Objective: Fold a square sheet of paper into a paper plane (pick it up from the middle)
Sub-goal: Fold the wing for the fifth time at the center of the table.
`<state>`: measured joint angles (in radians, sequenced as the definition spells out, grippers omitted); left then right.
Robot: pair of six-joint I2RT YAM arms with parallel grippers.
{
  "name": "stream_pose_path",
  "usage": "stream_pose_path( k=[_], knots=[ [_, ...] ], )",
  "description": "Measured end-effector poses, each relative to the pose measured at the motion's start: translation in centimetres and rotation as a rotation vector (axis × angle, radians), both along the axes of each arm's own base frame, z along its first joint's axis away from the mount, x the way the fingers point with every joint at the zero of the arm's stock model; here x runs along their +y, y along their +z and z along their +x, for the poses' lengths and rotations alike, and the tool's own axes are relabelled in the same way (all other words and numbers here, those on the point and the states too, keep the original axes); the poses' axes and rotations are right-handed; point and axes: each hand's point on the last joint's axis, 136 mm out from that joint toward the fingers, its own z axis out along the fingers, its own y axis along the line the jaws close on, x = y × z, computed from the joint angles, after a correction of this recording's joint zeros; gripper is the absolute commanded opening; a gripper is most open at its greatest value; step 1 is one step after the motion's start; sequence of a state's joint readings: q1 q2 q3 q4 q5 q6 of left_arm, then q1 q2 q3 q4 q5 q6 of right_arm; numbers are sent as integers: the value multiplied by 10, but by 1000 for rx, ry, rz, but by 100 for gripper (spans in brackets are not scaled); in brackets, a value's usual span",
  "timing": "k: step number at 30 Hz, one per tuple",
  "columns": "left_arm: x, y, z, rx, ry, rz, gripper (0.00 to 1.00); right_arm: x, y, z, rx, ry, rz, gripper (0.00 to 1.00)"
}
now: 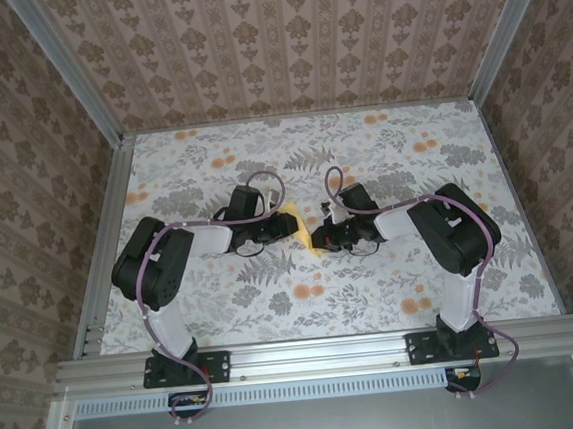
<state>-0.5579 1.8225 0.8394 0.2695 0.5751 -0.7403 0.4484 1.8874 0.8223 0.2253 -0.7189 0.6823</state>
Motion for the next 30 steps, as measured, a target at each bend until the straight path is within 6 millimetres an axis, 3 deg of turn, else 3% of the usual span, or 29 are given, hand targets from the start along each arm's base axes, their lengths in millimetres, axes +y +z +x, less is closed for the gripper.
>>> stream_pose_path(
  k=[14,30],
  knots=[
    [4,-10,4,34,26,49,28,1,0,0,15,10,-5,8],
    [5,-14,8,116,57,103,28,2,3,-2,-7,75,-23,17]
  ],
)
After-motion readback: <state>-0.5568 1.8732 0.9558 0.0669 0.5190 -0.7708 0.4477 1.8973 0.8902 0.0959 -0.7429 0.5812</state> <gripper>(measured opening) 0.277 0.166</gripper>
